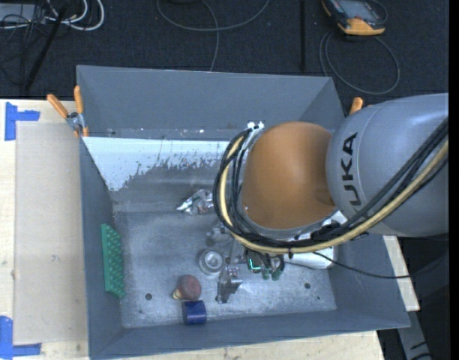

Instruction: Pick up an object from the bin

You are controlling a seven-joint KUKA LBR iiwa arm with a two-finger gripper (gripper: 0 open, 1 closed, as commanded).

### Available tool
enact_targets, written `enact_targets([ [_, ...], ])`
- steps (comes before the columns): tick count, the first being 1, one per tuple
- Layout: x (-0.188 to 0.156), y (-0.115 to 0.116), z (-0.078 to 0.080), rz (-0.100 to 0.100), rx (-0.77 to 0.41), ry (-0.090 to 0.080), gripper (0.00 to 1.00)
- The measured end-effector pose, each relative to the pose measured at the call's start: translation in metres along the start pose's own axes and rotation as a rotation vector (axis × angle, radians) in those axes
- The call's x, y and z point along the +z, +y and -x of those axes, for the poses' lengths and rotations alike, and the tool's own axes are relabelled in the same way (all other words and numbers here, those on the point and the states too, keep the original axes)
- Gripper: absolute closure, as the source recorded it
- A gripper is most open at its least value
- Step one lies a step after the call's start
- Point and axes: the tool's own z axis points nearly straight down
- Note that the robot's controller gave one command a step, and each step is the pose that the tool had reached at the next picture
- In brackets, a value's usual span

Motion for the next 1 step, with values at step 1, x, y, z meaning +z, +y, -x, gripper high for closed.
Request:
enact_targets([
  [1,0.1093,0.0171,0.0179,0.004,0.126,-0.02,0.0],
])
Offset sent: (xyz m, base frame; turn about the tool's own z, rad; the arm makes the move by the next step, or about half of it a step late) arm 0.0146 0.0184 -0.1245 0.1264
